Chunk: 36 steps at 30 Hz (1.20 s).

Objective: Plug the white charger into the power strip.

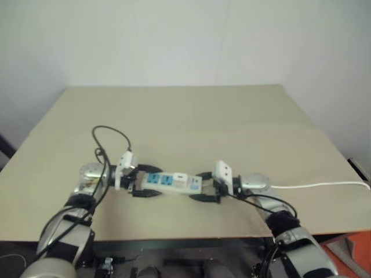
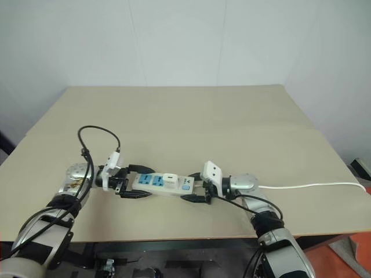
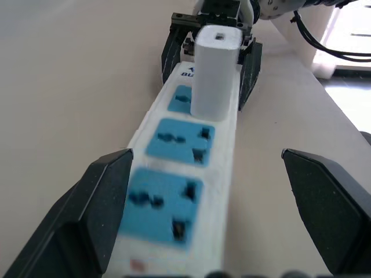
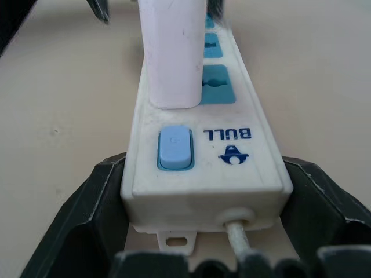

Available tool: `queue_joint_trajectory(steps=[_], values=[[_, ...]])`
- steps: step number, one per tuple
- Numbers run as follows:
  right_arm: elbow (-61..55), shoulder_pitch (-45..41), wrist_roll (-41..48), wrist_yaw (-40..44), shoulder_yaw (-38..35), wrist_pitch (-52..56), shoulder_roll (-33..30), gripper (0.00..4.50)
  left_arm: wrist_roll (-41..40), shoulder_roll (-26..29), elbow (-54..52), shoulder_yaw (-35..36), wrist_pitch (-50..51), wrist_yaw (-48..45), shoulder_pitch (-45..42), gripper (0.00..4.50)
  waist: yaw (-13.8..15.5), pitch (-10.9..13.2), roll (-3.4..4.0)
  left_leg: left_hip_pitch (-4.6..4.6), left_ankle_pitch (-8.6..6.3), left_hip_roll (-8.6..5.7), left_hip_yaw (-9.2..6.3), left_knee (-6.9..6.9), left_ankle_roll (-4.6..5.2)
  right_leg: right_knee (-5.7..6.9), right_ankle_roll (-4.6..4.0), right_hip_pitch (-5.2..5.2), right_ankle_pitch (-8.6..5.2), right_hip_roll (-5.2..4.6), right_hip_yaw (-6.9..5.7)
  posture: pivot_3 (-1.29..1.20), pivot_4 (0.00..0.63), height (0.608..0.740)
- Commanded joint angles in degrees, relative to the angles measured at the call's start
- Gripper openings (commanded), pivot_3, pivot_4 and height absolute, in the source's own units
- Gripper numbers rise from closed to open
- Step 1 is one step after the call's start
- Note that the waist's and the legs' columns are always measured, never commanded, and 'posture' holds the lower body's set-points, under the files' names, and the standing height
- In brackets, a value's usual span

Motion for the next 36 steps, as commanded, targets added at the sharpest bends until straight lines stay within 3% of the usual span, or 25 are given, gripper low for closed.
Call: queue_joint_trajectory(steps=[1, 8, 12, 16, 26, 30, 36], values=[[0.00, -0.12, 0.62, 2.12, -1.28, -0.56, -1.65, 4.48, -2.36, 2.37, -3.46, 5.21, 1.05, -0.15, 0.98, 4.50, 0.13, 0.02, 0.00, -0.13, 0.00, 0.00, 0.00, 0.00, 0.00, -0.02, 0.00, -0.12, 0.00, 0.00, 0.00, 0.00, 0.150, 0.740], [-7.76, 4.49, 2.90, 4.24, -2.69, -0.37, -5.40, 4.48, -2.71, 5.25, -12.51, 13.97, 6.00, 1.41, 7.12, 4.50, 1.45, 0.05, 0.02, -0.51, -0.01, -0.04, 0.03, -0.05, 0.00, -0.29, -0.01, -0.35, 0.01, -0.16, -0.09, 0.00, 0.150, 0.740], [-16.40, 8.52, 5.41, 1.37, -6.99, 0.75, -8.20, 4.48, -3.58, 7.00, -20.53, 18.13, 9.91, 3.60, 11.76, 4.50, 1.67, 0.17, 0.04, -0.57, -0.02, -0.01, 0.02, -0.09, -0.01, -0.32, -0.01, -0.41, 0.01, -0.16, -0.12, 0.00, 0.150, 0.740], [-25.33, 12.70, 11.19, 4.65, -12.99, 4.93, -16.14, 4.48, -2.43, 10.27, -27.50, 20.58, 12.22, 4.31, 16.61, 4.50, 1.75, 0.35, 0.12, -0.58, -0.02, -0.03, 0.05, -0.05, -0.02, -0.33, 0.02, -0.40, 0.04, -0.20, -0.10, 0.00, 0.150, 0.740], [-33.97, 28.26, 14.58, 6.16, -28.35, 8.70, -33.38, 4.48, -4.04, 16.56, -39.50, 27.14, 17.72, 5.14, 27.94, 4.50, 1.80, 0.44, 0.11, -0.51, -0.03, -0.01, 0.16, -0.11, -0.02, -0.43, 0.02, -0.35, 0.01, -0.25, -0.08, 0.00, 0.150, 0.740], [-38.10, 33.34, 15.98, 4.91, -31.50, 11.09, -34.30, 4.48, -4.18, 17.44, -41.35, 26.99, 21.64, 5.78, 28.92, 4.50, 1.63, 0.46, 0.08, -0.39, -0.03, 0.01, 0.20, -0.08, -0.03, -0.42, 0.04, -0.27, 0.02, -0.24, -0.05, 0.00, 0.150, 0.740], [-42.88, 37.77, 15.43, 0.99, -33.43, 12.91, -33.65, 4.48, -1.58, 15.17, -41.69, 25.44, 19.67, 8.01, 26.57, 4.50, 1.70, 0.47, 0.08, -0.37, -0.02, 0.00, 0.26, -0.03, -0.04, -0.43, 0.07, -0.23, 0.05, -0.25, -0.01, 0.00, 0.150, 0.740]])
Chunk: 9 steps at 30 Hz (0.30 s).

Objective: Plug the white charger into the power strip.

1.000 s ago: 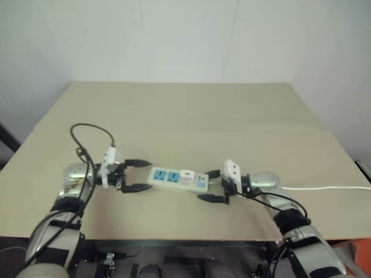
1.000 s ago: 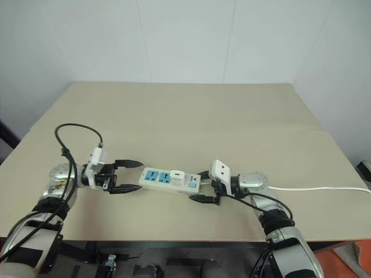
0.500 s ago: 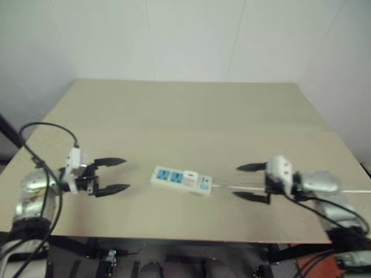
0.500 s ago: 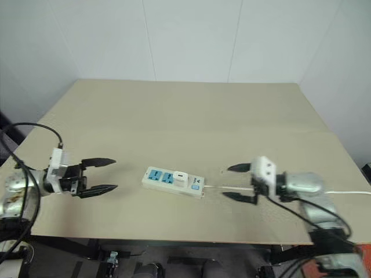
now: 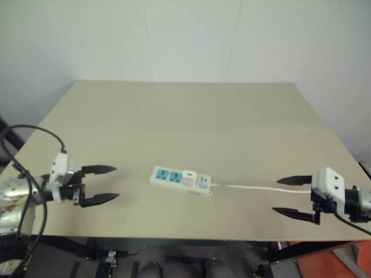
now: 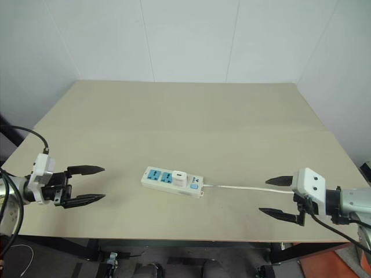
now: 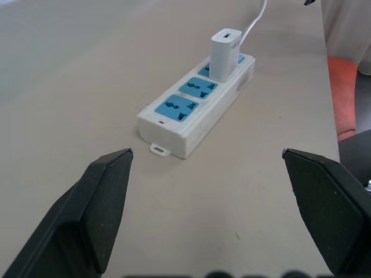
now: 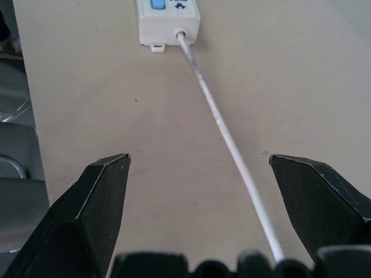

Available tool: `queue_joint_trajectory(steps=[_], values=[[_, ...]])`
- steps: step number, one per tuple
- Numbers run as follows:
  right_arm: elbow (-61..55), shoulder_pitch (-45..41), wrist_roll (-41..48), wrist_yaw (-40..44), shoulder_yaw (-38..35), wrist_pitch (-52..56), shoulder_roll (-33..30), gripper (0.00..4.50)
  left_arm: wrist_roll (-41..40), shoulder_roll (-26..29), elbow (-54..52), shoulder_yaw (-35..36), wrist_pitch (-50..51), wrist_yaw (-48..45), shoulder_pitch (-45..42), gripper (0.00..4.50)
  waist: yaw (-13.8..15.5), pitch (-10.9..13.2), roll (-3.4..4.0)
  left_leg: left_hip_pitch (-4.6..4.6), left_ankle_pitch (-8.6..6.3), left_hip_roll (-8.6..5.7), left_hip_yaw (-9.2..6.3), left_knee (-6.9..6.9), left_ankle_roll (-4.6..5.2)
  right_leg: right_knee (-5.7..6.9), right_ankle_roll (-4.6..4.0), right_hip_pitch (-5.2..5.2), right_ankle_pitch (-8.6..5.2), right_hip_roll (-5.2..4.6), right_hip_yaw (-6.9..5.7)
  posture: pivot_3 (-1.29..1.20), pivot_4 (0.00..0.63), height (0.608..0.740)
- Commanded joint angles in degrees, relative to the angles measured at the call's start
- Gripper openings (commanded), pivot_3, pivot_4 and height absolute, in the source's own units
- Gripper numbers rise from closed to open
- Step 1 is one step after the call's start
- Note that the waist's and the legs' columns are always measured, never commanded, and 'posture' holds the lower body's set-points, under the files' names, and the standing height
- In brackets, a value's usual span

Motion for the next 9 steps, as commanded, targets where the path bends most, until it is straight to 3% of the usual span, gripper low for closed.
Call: queue_joint_trajectory(steps=[1, 9], values=[[-2.98, 1.05, 0.89, -2.15, -3.70, 1.23, -0.07, 4.48, 1.00, -0.41, -1.22, -0.16, -1.08, 1.37, -1.97, 4.50, 0.08, 0.00, -0.01, -0.03, 0.00, 0.00, 0.01, 0.01, 0.00, -0.01, 0.01, -0.01, 0.00, 0.00, 0.00, 0.00, 0.150, 0.740], [-5.95, 5.79, 1.05, -2.87, -8.18, 2.44, -0.49, 4.48, 2.64, -0.43, 0.21, -1.55, -0.43, 2.15, -4.63, 4.50, 0.37, 0.01, -0.02, -0.11, 0.00, -0.01, 0.01, 0.00, 0.00, -0.07, 0.01, -0.03, 0.00, 0.00, 0.00, 0.00, 0.150, 0.740]])
